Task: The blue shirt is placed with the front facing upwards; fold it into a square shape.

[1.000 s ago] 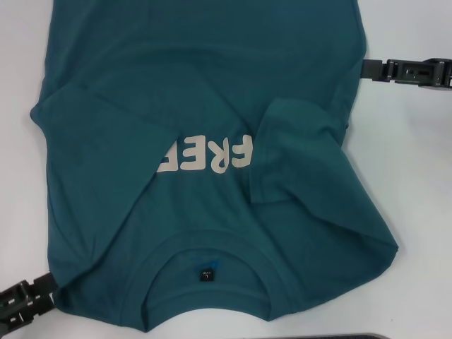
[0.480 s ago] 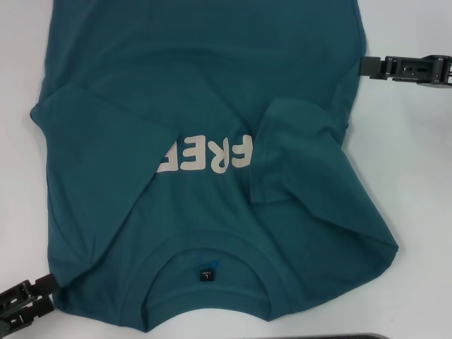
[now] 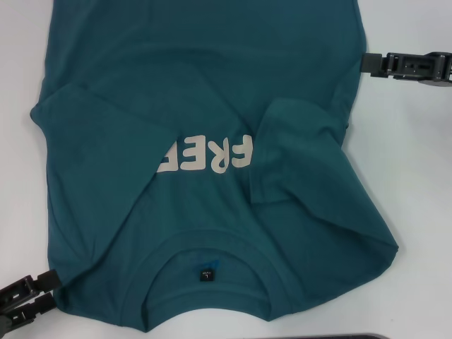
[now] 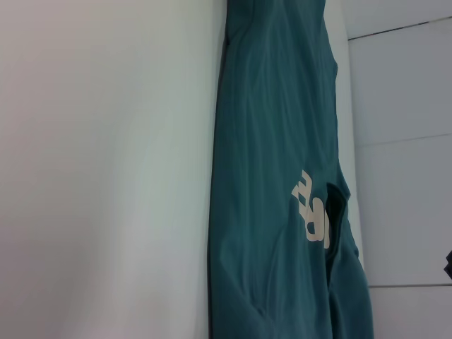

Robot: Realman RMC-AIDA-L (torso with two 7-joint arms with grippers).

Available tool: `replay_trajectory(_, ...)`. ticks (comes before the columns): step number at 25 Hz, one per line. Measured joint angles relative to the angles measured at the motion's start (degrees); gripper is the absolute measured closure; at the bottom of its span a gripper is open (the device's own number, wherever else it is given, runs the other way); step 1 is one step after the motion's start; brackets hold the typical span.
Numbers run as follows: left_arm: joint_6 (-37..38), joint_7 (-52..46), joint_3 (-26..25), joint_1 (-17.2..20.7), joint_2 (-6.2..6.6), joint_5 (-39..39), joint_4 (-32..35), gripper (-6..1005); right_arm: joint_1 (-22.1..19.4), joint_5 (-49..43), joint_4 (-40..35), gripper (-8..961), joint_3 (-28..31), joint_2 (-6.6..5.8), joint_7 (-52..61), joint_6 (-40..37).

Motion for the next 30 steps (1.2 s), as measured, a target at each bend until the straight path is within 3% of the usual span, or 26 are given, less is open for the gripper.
replay_trajectory(30, -1.28, -2.80, 0.21, -0.14, 0.31, 0.04, -0.26, 65, 0.26, 0.24, 0.00, 44, 1.50, 0.05, 0.29, -0.22)
